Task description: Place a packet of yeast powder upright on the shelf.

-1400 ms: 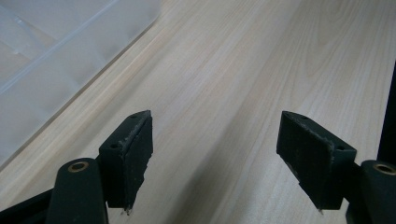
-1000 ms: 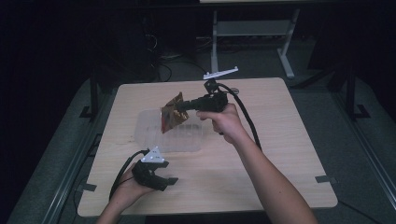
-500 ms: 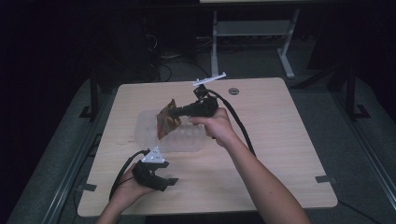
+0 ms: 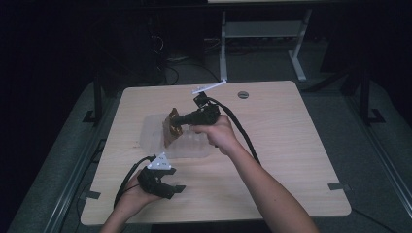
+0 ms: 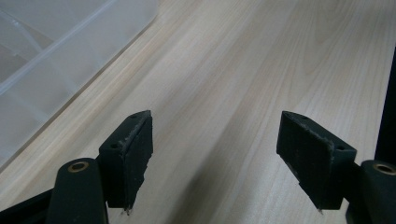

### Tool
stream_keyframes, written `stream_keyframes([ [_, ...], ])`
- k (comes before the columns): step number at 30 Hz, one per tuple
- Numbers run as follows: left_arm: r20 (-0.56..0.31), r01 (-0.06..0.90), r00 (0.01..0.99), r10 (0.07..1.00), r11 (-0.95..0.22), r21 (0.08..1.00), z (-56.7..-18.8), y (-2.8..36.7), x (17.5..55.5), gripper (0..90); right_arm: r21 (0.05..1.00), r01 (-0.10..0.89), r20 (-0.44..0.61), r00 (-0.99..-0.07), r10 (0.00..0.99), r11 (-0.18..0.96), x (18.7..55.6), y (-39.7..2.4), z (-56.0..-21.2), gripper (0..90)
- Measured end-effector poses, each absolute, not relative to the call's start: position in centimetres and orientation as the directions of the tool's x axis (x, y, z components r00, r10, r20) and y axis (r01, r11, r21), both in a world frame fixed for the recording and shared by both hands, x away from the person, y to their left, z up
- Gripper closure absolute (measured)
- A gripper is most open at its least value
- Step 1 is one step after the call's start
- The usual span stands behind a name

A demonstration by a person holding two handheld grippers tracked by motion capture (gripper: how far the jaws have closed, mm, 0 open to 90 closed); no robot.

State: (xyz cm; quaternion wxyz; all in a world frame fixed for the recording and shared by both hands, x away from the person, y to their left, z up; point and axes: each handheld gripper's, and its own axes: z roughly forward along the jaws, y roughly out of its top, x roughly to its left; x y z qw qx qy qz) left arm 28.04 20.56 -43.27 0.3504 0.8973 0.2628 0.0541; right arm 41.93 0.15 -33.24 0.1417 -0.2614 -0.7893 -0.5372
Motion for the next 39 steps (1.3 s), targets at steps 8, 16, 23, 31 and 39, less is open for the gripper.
stream_keyframes([
  [8,-0.092,0.434,0.856,0.509,-0.611,0.662,-43.4,20.4,28.0,26.6,0.77,0.563,0.498,-0.825,0.267,0.3,42.2,1.5,-33.7,89.0],
  [16,-0.101,0.437,0.858,0.504,-0.613,0.658,-43.5,20.3,27.9,26.5,0.765,0.563,0.489,-0.824,0.288,0.311,42.6,2.7,-34.5,87.2],
  [23,-0.102,0.441,0.856,0.508,-0.612,0.656,-43.5,20.3,28.0,26.6,0.781,0.542,0.46,-0.836,0.301,0.312,42.2,2.4,-33.7,73.4],
  [31,-0.095,0.438,0.855,0.509,-0.611,0.659,-43.5,20.4,28.0,26.6,0.8,0.512,0.427,-0.852,0.304,0.313,41.7,1.1,-32.5,69.8],
  [39,-0.083,0.434,0.851,0.519,-0.606,0.667,-43.2,21.1,28.0,28.6,0.812,0.461,0.36,-0.879,0.313,0.358,40.3,0.0,-32.1,83.6],
])
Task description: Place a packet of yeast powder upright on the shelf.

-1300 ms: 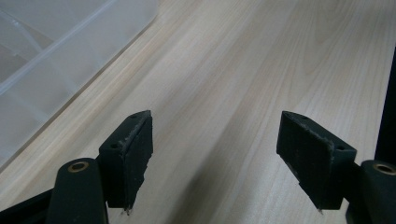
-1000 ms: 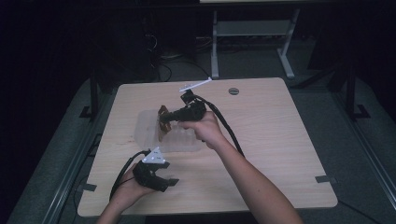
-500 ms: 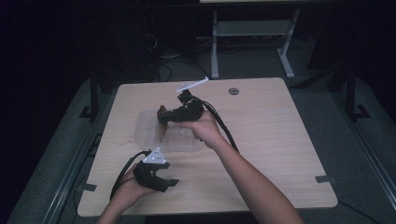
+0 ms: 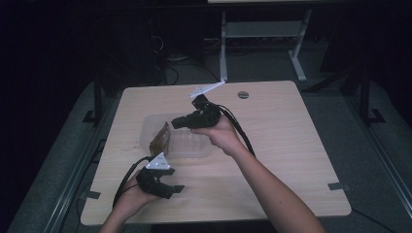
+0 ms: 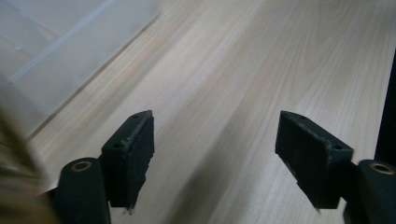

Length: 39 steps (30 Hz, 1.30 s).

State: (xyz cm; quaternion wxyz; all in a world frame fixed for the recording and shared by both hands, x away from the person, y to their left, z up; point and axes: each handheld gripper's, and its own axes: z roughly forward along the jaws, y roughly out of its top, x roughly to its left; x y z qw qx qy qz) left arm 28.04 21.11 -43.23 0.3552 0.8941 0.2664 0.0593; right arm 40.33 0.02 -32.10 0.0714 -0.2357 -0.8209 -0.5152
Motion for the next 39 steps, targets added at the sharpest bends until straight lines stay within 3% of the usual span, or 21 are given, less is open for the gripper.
stream_keyframes([
  [4,-0.069,0.436,0.837,0.542,-0.588,0.681,-42.6,21.8,27.7,42.9,0.815,0.442,0.33,-0.886,0.326,0.375,39.8,-0.6,-32.3,85.9],
  [11,-0.104,0.474,0.808,0.58,-0.535,0.7,-41.0,23.7,27.1,89.2,0.814,0.421,0.303,-0.895,0.327,0.399,38.8,-2.5,-32.9,86.3],
  [16,-0.105,0.49,0.794,0.599,-0.527,0.694,-41.1,25.2,26.0,89.8,0.8,0.415,0.276,-0.896,0.347,0.433,38.1,-4.1,-33.6,78.4],
  [26,-0.074,0.467,0.762,0.643,-0.468,0.75,-40.5,26.1,27.3,89.8,0.777,0.411,0.239,-0.894,0.38,0.477,35.7,-8.0,-36.0,51.7],
  [39,-0.032,0.414,0.74,0.672,-0.417,0.81,-38.1,25.7,30.2,89.8,0.745,0.449,0.229,-0.867,0.442,0.494,32.8,-13.0,-39.6,36.7],
])
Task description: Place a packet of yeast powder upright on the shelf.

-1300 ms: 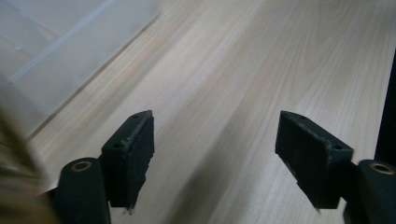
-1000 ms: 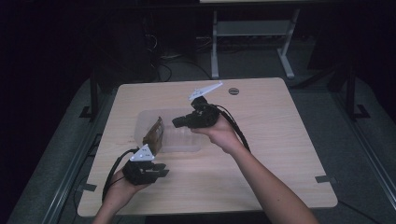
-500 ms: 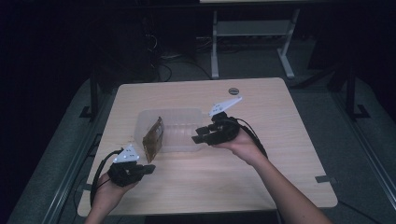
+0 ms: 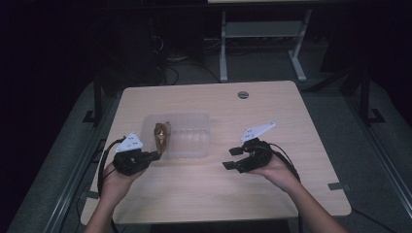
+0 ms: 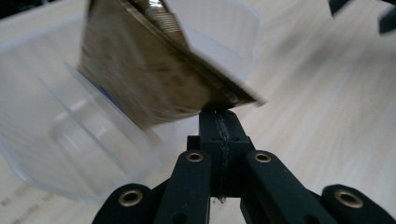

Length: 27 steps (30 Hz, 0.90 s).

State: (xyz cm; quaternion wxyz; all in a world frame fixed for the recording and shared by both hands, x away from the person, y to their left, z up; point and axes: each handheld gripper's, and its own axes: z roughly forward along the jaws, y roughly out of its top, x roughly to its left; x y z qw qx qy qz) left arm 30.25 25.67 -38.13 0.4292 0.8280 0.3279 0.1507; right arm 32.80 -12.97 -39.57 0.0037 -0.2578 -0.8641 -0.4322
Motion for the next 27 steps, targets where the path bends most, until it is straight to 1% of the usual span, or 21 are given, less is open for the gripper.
stream_keyframes([
  [8,-0.006,0.378,0.702,0.713,-0.364,0.851,-36.4,26.2,32.4,89.8,0.724,0.493,0.238,-0.835,0.496,0.482,31.9,-15.7,-40.9,33.5],
  [10,-0.012,0.38,0.696,0.718,-0.354,0.855,-36.2,26.3,32.8,89.7,0.722,0.495,0.232,-0.832,0.505,0.483,31.8,-16.2,-41.1,32.5],
  [11,-0.021,0.387,0.693,0.721,-0.347,0.854,-36.1,26.3,32.7,89.8,0.718,0.501,0.231,-0.827,0.513,0.483,31.7,-16.5,-41.2,32.5],
  [13,-0.007,0.397,0.692,0.722,-0.372,0.839,-36.2,26.6,32.1,89.8,0.719,0.503,0.228,-0.823,0.521,0.48,31.5,-16.9,-41.3,32.2],
  [16,-0.013,0.452,0.698,0.716,-0.426,0.784,-37.2,26.9,30.9,89.8,0.717,0.513,0.233,-0.814,0.531,0.472,31.2,-17.6,-41.3,31.9],
  [17,-0.028,0.472,0.712,0.701,-0.449,0.758,-37.9,26.9,30.3,89.8,0.718,0.513,0.231,-0.813,0.534,0.471,31.2,-17.7,-41.4,31.7],
  [21,-0.029,0.503,0.748,0.664,-0.536,0.678,-40.0,26.3,28.5,89.8,0.71,0.529,0.239,-0.802,0.547,0.465,30.9,-18.3,-41.7,31.5],
  [22,-0.034,0.508,0.749,0.662,-0.541,0.671,-40.5,26.2,28.2,89.8,0.71,0.529,0.239,-0.802,0.548,0.464,30.9,-18.4,-41.7,31.5],
  [25,-0.062,0.496,0.762,0.645,-0.519,0.696,-41.4,25.7,28.5,89.8,0.719,0.521,0.236,-0.806,0.543,0.46,31.0,-18.4,-41.7,31.5],
  [27,-0.051,0.471,0.771,0.635,-0.515,0.716,-41.6,25.1,29.0,89.7,0.719,0.523,0.237,-0.804,0.545,0.459,31.1,-18.3,-41.7,31.5],
])
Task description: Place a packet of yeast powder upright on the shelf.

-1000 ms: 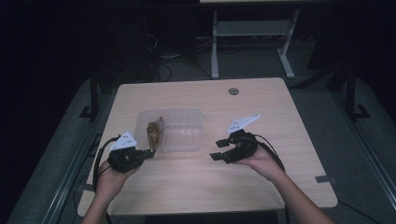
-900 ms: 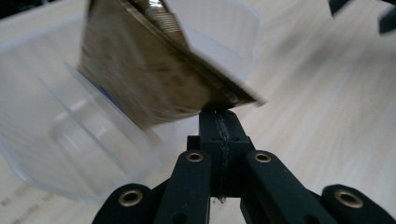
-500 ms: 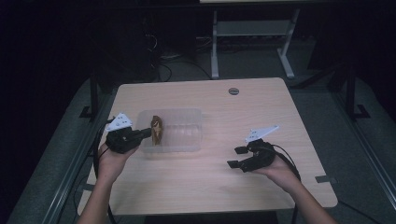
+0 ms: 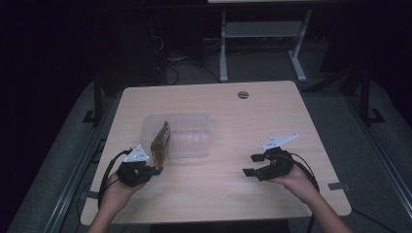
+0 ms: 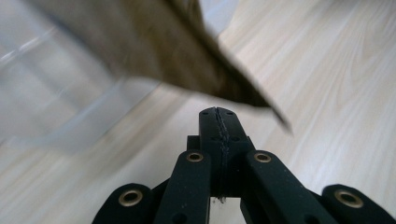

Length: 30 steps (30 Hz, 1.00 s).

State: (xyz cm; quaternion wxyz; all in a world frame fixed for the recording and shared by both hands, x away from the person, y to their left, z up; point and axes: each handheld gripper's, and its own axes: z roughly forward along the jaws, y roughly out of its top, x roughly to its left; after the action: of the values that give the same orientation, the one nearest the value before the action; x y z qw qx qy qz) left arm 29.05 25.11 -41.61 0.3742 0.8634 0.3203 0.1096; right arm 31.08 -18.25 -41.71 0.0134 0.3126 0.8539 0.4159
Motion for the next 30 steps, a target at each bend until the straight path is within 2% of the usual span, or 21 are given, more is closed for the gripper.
stream_keyframes([
  [6,-0.041,0.393,0.739,0.672,-0.381,0.837,-38.9,24.8,30.7,89.8,0.716,0.526,0.237,-0.801,0.55,0.458,31.2,-18.5,-42.0,31.5],
  [18,-0.007,0.345,0.692,0.722,-0.323,0.881,-36.9,24.3,34.9,89.8,0.711,0.541,0.242,-0.789,0.565,0.45,31.6,-19.0,-42.3,31.5],
  [24,-0.035,0.363,0.723,0.69,-0.337,0.869,-37.1,24.4,33.6,89.1,0.708,0.542,0.236,-0.786,0.571,0.453,31.5,-19.4,-42.4,31.3],
  [30,-0.075,0.409,0.757,0.65,-0.381,0.829,-37.8,24.8,30.7,83.2,0.715,0.536,0.228,-0.786,0.575,0.449,31.3,-19.5,-42.2,31.2],
])
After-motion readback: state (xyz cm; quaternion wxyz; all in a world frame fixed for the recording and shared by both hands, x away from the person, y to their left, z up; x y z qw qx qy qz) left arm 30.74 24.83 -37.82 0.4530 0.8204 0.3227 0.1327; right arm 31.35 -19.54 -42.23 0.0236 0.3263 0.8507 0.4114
